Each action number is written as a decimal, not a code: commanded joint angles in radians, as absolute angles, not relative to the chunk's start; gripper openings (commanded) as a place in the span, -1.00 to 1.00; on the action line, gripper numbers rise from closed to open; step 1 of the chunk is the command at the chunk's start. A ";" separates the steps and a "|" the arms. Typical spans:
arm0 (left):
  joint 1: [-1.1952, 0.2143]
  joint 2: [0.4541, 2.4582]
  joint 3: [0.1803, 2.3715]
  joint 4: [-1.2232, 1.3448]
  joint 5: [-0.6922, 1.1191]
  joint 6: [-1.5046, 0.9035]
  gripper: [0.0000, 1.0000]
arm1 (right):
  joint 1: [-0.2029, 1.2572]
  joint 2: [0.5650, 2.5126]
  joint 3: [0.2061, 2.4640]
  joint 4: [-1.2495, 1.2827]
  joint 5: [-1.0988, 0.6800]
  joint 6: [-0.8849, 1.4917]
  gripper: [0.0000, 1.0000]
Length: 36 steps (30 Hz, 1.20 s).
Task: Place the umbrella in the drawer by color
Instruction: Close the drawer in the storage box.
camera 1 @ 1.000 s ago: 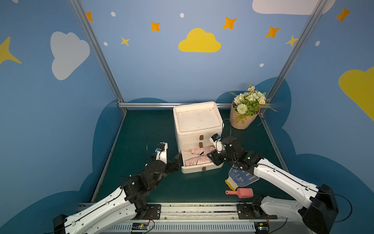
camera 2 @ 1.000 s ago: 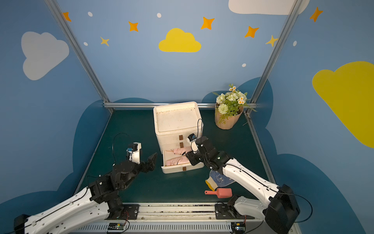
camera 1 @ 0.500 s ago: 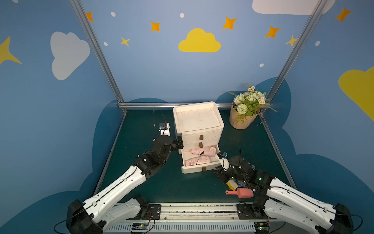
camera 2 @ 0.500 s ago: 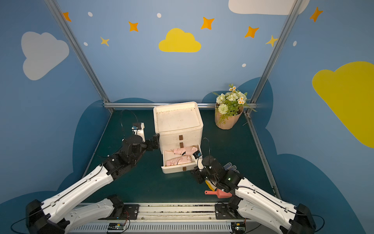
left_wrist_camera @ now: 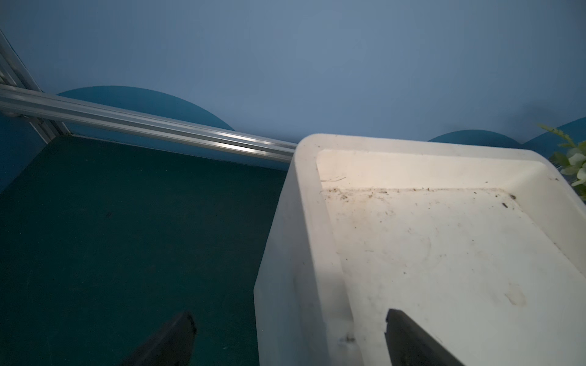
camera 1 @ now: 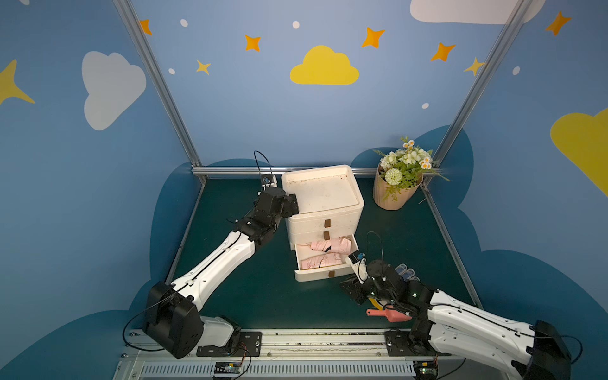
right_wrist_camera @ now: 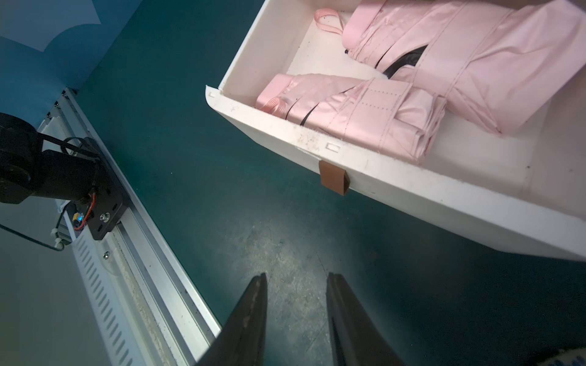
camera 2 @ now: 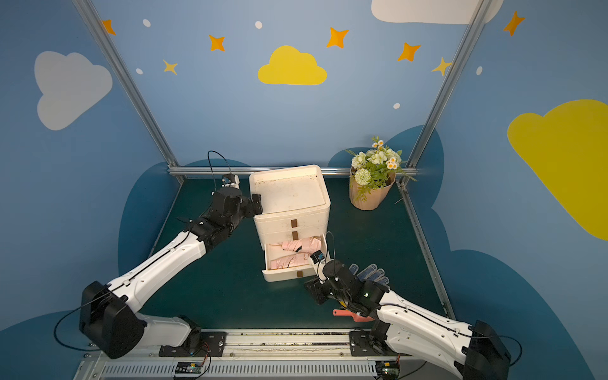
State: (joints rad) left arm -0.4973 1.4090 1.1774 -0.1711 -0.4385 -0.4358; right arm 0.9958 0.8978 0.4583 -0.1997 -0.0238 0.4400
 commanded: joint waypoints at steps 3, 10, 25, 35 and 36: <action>-0.492 1.467 1.237 -0.168 -0.460 -0.403 0.72 | 1.017 0.928 0.409 -0.067 0.079 0.517 -0.25; -0.496 1.494 1.235 -0.164 -0.463 -0.447 0.25 | 1.019 1.026 0.349 0.163 0.189 0.570 -0.21; -0.533 1.529 1.270 -0.259 -0.406 -0.500 -0.95 | 1.017 1.317 0.509 0.320 0.295 0.537 -0.18; -0.577 1.513 1.260 -0.337 -0.411 -0.615 -0.94 | 1.011 1.426 0.582 0.452 0.425 0.610 -0.25; -0.581 1.513 1.261 -0.344 -0.411 -0.631 -0.95 | 1.011 1.447 0.593 0.471 0.428 0.612 -0.25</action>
State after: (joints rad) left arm -0.5396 1.5055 1.2663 -0.2062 -0.5022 -0.4797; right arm 1.0237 1.4090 0.5426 0.3099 0.3241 0.5812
